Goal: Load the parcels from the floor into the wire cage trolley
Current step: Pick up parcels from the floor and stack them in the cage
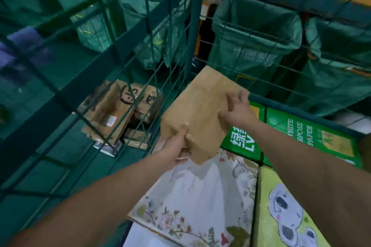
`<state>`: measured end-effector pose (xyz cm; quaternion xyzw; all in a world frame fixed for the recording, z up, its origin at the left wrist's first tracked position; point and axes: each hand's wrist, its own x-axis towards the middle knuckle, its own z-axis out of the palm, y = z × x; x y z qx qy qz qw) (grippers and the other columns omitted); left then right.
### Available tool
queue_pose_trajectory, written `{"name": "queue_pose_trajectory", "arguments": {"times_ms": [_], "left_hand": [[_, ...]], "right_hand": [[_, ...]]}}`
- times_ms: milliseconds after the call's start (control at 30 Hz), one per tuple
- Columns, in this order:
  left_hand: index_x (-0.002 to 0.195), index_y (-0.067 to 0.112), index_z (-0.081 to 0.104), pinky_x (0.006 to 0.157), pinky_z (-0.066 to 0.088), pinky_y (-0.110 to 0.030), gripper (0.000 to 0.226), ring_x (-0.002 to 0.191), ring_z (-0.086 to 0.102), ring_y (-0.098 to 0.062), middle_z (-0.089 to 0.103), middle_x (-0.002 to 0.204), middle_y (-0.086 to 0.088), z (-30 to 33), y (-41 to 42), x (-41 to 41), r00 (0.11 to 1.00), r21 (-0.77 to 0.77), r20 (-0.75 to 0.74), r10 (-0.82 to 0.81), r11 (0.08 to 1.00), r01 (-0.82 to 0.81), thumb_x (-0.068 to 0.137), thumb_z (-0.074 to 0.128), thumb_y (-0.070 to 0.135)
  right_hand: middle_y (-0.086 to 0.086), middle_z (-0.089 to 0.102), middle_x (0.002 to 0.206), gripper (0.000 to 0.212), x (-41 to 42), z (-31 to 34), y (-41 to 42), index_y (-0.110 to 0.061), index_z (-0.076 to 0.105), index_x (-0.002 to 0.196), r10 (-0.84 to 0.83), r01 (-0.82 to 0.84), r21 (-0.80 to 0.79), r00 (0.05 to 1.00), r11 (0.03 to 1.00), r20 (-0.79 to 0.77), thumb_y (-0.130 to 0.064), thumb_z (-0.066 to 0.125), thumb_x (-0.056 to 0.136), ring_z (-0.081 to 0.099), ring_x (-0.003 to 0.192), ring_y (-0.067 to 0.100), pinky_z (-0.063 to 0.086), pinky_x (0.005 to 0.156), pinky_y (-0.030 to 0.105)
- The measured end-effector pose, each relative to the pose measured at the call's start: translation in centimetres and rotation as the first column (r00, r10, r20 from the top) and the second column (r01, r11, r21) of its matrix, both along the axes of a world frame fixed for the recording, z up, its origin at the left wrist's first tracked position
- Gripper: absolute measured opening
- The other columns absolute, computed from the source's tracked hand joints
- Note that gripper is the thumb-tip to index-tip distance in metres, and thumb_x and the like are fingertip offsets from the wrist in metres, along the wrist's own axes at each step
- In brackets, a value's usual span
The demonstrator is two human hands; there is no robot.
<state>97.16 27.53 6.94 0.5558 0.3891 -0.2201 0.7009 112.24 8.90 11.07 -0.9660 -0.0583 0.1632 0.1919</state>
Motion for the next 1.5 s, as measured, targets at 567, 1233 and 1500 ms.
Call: {"name": "queue_pose_trajectory", "arguments": {"times_ms": [567, 1233, 1500], "left_hand": [[0.110, 0.006, 0.064, 0.076, 0.047, -0.032, 0.086, 0.085, 0.057, -0.024, 0.067, 0.100, -0.017, -1.1, 0.0, 8.8, 0.994, 0.016, -0.019, -0.106, 0.994, 0.107, 0.089, 0.036, 0.084], [0.127, 0.016, 0.056, 0.077, 0.050, -0.036, 0.070, 0.083, 0.067, -0.021, 0.073, 0.100, -0.007, -0.6, 2.1, 12.1, 0.985, 0.253, 0.064, -0.163, 0.957, 0.142, 0.094, 0.044, 0.076], [0.143, 0.013, 0.048, 0.103, 0.044, -0.047, 0.086, 0.107, 0.062, -0.031, 0.070, 0.115, -0.010, -0.4, 1.6, 12.4, 0.979, 0.195, -0.033, -0.199, 0.960, 0.202, 0.091, 0.039, 0.081]], "right_hand": [[0.007, 0.050, 0.151, 0.089, -0.3, -5.2, 4.8, -0.028, -0.012, 0.161, -0.356, 0.476, 0.440, 0.874, 0.762, -0.330, -0.054, 0.048, 0.101, 0.056, 0.128, 0.035, 0.049, 0.105, 0.050], [0.006, 0.041, 0.153, 0.089, 1.1, -6.7, 7.2, -0.046, -0.007, 0.152, -0.401, 0.585, 0.521, 0.809, 0.622, -0.430, -0.059, 0.050, 0.084, 0.058, 0.123, 0.038, 0.058, 0.090, 0.057], [0.005, 0.034, 0.161, 0.087, 0.5, -4.5, 7.0, -0.043, -0.014, 0.157, -0.414, 0.605, 0.456, 0.789, 0.652, -0.454, -0.053, 0.051, 0.100, 0.054, 0.127, 0.038, 0.059, 0.083, 0.052]]}}
